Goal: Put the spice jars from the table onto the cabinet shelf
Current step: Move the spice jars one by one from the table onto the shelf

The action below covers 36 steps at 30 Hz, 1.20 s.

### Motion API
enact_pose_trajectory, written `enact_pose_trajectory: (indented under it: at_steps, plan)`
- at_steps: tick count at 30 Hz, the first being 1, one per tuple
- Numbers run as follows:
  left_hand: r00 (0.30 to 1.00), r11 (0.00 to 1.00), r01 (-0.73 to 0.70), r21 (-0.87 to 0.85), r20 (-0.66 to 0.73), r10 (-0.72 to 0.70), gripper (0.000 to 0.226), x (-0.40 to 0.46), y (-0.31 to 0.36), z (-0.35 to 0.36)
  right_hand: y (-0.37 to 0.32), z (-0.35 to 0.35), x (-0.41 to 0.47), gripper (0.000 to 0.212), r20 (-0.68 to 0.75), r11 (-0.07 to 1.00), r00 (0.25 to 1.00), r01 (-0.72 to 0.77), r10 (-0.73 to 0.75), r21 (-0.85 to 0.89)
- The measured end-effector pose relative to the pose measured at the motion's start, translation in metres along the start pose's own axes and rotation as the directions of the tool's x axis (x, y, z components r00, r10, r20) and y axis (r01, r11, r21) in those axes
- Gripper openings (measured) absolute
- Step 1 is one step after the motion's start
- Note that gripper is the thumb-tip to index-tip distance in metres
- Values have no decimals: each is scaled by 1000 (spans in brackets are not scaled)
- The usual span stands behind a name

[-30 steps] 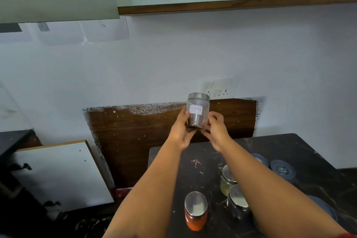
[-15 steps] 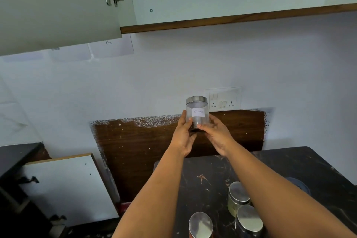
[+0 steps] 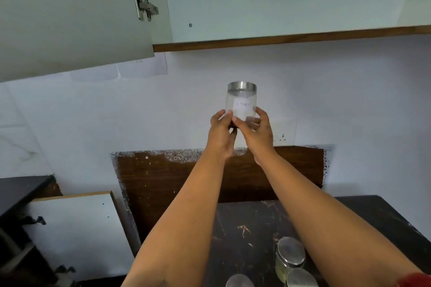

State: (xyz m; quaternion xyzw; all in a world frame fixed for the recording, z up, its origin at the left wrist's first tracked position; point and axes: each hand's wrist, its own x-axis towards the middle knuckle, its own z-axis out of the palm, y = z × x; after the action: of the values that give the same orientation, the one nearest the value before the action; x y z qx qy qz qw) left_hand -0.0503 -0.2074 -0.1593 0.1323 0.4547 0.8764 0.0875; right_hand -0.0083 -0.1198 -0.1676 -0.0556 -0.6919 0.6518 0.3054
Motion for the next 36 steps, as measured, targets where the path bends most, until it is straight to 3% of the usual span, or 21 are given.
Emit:
enact_pose_trajectory:
  at_steps: [4, 7, 11, 13, 18, 21, 22, 23, 24, 26, 28, 32, 36]
  plan:
    - [968, 964, -235, 127, 122, 220, 32, 17, 64, 29, -62, 11, 33, 73, -38, 967, 967, 248, -250, -61]
    - [922, 866, -388, 314, 127, 367, 40, 33, 112, 37, -109, 19, 61, 84, 26, 918, 927, 375, -375, -125]
    - [871, 722, -458, 519, 100, 481, 33, 60, 172, 52, -156, 43, 100, 87, 126, 850, 883, 470, -452, -239]
    - [842, 625, -479, 616, 122, 525, 35, 72, 196, 61, -175, 54, 117, 88, 136, 856, 894, 447, -426, -258]
    - [735, 291, -530, 797, 260, 626, 37, 105, 225, 52, -198, 71, 164, 100, 307, 866, 907, 385, -289, -319]
    - [785, -85, -345, 935, 337, 520, 39, 125, 212, 26, -196, 84, 183, 96, 380, 752, 910, 366, -166, -548]
    - [753, -244, -258, 935, 353, 555, 46, 130, 205, 14, -196, 91, 187, 92, 394, 705, 909, 369, -136, -606]
    - [675, -346, -188, 919, 377, 634, 52, 134, 199, 3, -197, 97, 190, 90, 401, 671, 910, 360, -101, -648]
    - [577, -387, -172, 906, 411, 706, 54, 136, 193, -6, -200, 103, 193, 91, 404, 651, 913, 346, -65, -675]
    - [421, -388, -203, 899, 438, 795, 46, 141, 183, -18, -203, 112, 203, 92, 412, 643, 911, 306, 16, -702]
    - [335, -373, -207, 904, 424, 842, 38, 148, 180, -20, -204, 120, 215, 88, 427, 645, 901, 279, 81, -711]
    - [239, -390, -190, 901, 428, 872, 34, 160, 178, -19, -195, 145, 237, 92, 392, 593, 916, 273, 79, -758]
    - [213, -384, -204, 901, 424, 880, 32, 163, 175, -23, -193, 167, 234, 79, 341, 572, 937, 243, 70, -784]
